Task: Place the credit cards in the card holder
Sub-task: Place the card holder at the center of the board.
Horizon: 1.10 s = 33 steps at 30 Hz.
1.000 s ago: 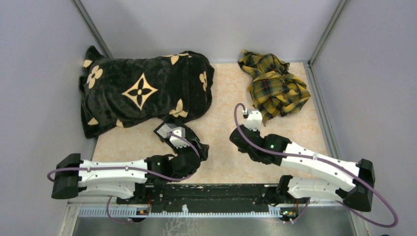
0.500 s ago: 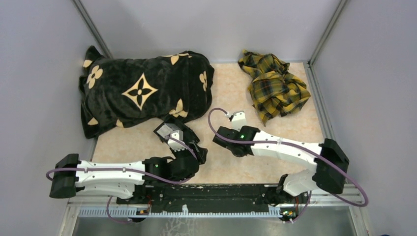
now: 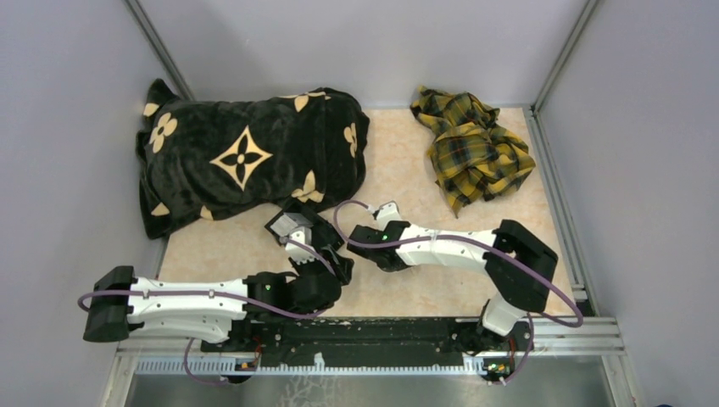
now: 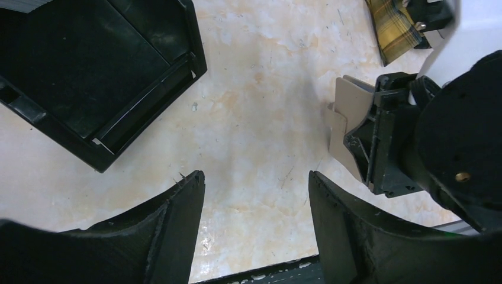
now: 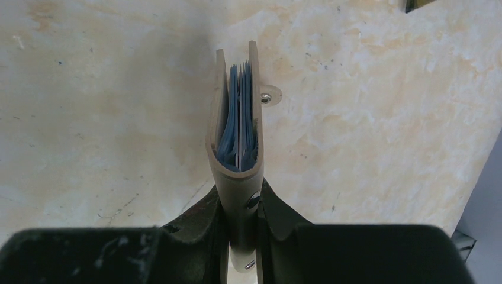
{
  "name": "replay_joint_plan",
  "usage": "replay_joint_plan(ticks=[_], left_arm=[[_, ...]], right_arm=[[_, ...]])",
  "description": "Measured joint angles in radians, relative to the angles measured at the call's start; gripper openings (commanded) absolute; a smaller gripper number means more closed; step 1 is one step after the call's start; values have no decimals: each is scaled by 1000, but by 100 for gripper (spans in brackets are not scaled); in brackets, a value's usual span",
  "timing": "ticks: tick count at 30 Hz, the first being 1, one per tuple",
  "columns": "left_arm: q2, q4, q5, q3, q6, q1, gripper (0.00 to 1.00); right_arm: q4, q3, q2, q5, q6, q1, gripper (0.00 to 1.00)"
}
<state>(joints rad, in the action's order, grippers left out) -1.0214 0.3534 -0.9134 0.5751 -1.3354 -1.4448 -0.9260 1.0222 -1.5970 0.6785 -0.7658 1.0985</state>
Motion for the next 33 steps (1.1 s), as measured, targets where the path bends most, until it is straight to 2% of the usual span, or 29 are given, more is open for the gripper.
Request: replay_joint_plan(ticks=[9, 11, 15, 16, 17, 25, 31, 33], left_arm=[[0, 29, 0, -6, -26, -2, 71], [0, 42, 0, -6, -31, -4, 71], [0, 67, 0, -6, -40, -8, 71], [0, 69, 0, -6, -41, -9, 71], [0, 72, 0, -6, -43, -11, 71], [-7, 85, -8, 3, -71, -31, 71], [-123, 57, -6, 25, -43, -19, 70], [-164, 27, -8, 35, -24, -19, 69]], right_arm=[[59, 59, -121, -22, 8, 50, 43], [72, 60, -122, -32, 6, 55, 52], [85, 65, -123, -58, 8, 67, 56], [91, 67, -123, -64, 8, 69, 63], [97, 71, -123, -71, 9, 71, 66], [138, 69, -80, -97, 14, 80, 66], [221, 20, 187, -86, 16, 150, 60], [255, -9, 264, -76, 23, 139, 59]])
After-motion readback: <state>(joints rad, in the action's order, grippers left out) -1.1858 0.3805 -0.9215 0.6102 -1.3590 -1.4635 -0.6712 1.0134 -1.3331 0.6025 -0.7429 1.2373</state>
